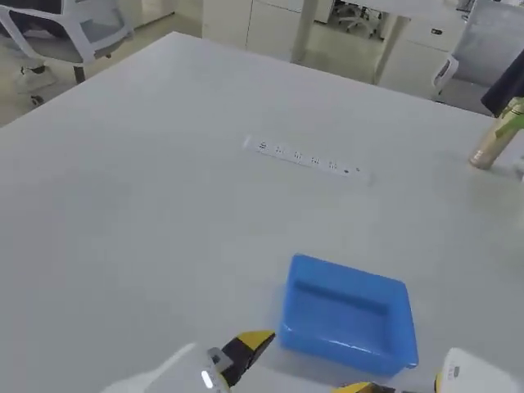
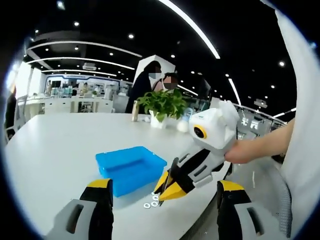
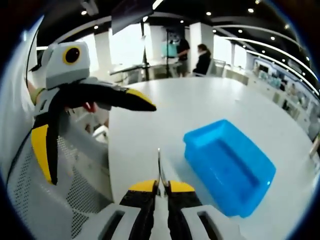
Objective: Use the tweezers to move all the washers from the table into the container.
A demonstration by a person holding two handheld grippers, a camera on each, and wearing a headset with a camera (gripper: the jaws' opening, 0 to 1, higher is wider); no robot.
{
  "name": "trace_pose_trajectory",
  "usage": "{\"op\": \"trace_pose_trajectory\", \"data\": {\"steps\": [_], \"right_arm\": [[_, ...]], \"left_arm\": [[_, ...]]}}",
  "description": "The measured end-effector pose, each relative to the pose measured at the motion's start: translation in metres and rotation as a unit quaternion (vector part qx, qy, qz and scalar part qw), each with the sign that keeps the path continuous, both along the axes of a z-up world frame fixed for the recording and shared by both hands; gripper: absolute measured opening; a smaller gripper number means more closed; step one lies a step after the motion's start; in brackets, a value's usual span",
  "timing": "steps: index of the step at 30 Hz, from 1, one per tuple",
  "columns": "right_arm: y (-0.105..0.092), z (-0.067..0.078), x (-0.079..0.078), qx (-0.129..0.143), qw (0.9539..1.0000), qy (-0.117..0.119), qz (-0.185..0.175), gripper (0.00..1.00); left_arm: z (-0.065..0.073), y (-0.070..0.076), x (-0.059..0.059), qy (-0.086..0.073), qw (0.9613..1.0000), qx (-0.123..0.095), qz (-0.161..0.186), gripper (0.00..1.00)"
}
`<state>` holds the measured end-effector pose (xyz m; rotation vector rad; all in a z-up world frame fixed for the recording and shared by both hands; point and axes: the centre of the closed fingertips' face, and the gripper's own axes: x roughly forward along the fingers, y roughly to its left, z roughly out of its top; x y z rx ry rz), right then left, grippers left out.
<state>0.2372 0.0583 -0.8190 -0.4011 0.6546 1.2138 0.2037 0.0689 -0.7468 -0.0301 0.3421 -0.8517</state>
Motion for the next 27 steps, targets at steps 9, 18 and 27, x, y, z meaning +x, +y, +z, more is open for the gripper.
{"op": "trace_pose_trajectory", "data": {"steps": [9,18,27], "right_arm": [[0.003,-0.003,0.002,0.002,1.0000,0.000,0.002,0.05],[-0.002,-0.005,0.011,0.027,0.9990,0.021,-0.030,0.05],[-0.001,-0.010,0.011,0.031,0.9983,0.036,-0.034,0.05]], "left_arm": [[-0.004,0.002,0.000,0.006,0.9999,0.010,-0.001,0.82],[-0.006,0.000,-0.001,0.013,0.9999,0.006,-0.006,0.82],[-0.010,0.000,-0.003,0.020,0.9996,0.015,-0.013,0.82]]}}
